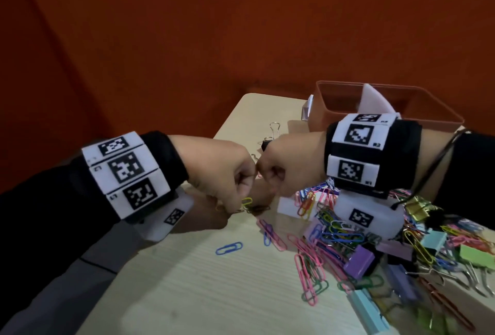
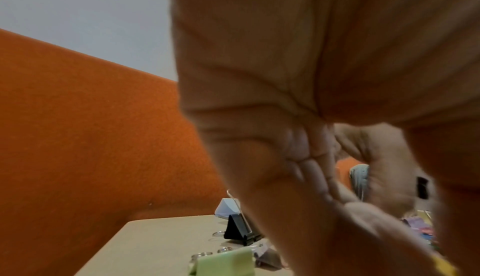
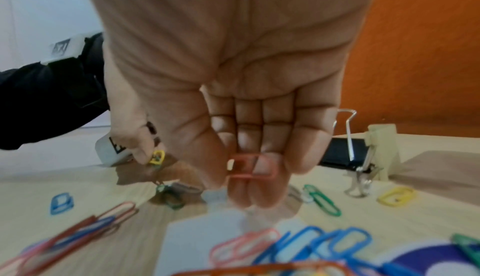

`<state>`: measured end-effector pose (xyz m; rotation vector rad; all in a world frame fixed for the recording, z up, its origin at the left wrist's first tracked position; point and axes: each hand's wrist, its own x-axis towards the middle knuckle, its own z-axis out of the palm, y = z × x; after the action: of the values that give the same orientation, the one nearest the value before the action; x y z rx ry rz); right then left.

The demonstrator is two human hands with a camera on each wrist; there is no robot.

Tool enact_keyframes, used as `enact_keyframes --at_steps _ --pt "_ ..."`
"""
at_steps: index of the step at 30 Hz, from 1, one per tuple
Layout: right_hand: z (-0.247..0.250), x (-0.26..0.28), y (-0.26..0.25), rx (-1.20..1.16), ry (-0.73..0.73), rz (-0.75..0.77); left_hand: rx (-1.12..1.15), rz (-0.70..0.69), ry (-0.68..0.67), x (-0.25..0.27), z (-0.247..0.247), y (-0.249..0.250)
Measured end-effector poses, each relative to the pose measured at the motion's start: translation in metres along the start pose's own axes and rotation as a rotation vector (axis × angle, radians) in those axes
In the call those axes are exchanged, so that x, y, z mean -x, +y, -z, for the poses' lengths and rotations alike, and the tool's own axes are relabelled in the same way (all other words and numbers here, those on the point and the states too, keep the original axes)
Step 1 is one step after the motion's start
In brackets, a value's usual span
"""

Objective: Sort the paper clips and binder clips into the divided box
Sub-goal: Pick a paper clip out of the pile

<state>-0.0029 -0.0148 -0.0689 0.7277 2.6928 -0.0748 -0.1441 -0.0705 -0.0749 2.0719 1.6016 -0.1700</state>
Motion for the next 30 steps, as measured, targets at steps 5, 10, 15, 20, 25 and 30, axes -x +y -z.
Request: enact_keyframes --at_steps 5,10,15,20,25,30 --pt "0.008 0.016 0.019 -0.151 0.032 -0.067 0.086 -0.015 -0.044 -0.006 0.001 0.004" --pt "-0.003 0.024 0.028 -0.080 0.081 -0.136 -0.037 0.000 0.078 -0.018 0.001 0.010" --pt "-0.008 0.030 0.026 -0.076 0.037 -0.015 -0.188 0.012 0.068 -0.021 -0.002 0.011" --pt "-0.011 0.026 0.022 -0.060 -0.014 0.038 -0.242 -0.009 0.069 -0.025 -0.001 0.014" --pt "-0.013 0.024 0.020 -0.049 -0.046 0.054 -0.257 -0.031 0.086 -0.027 -0.004 0.018" --pt "-0.013 0.027 0.024 -0.048 -0.027 0.050 -0.207 -0.034 0.035 -0.024 -0.001 0.016"
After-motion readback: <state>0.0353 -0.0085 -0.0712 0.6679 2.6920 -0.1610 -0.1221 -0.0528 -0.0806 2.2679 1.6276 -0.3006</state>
